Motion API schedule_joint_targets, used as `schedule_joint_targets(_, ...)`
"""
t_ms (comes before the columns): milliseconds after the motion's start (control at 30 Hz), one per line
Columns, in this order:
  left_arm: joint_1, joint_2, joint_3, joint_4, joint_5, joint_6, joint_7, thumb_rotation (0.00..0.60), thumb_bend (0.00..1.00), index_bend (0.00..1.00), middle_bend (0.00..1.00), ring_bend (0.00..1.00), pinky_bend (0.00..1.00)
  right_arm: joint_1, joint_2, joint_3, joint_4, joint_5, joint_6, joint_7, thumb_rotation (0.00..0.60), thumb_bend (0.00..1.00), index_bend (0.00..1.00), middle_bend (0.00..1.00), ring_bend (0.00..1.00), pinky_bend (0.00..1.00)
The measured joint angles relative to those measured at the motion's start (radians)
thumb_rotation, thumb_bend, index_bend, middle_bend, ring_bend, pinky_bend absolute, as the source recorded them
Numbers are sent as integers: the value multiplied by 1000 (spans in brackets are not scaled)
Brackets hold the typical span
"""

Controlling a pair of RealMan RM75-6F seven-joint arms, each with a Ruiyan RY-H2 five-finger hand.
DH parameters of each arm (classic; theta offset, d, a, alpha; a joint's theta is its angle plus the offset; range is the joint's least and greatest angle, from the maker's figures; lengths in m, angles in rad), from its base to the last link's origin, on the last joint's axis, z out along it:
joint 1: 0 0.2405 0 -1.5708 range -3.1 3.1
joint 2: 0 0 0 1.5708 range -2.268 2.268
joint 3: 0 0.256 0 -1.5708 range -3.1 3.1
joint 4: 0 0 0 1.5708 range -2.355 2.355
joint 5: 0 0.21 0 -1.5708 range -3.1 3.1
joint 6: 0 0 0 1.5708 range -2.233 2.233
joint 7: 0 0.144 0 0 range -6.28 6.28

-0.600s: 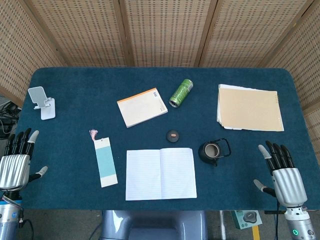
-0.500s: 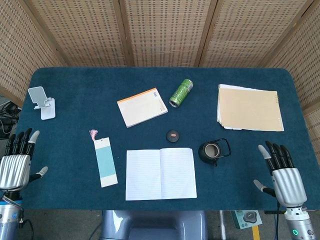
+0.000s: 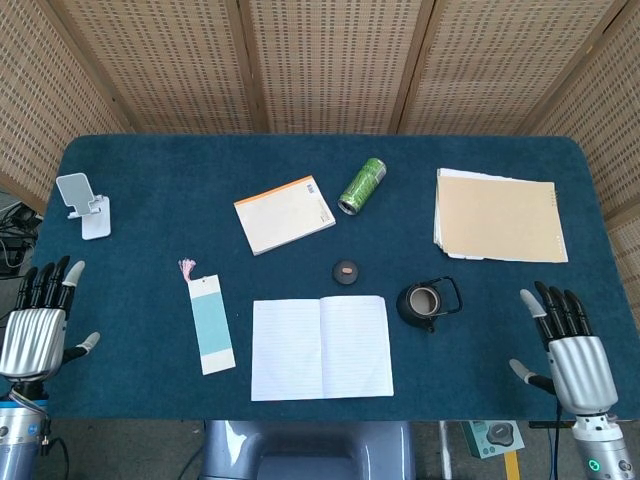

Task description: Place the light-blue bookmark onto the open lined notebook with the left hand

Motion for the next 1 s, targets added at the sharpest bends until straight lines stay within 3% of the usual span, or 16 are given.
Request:
schedule_joint_targets(433,-11,9,0,11,0,-19,-14,600,0,0,0,0,0,-2,6,-1,-4,0,-1,2,600,85,0,0,0,0)
schedule_joint_targets(633,-42,24,-9,46,29,-49,-82,600,0,0,0,0,0,1,3,4,7,15,-10,12,600,85,0,0,0,0)
schedule_joint_targets(1000,-185,53,14,329,252,-144,-302,600,0,0,0,0,0,11,-20,24,48,62,-34,13,600,86,0,0,0,0)
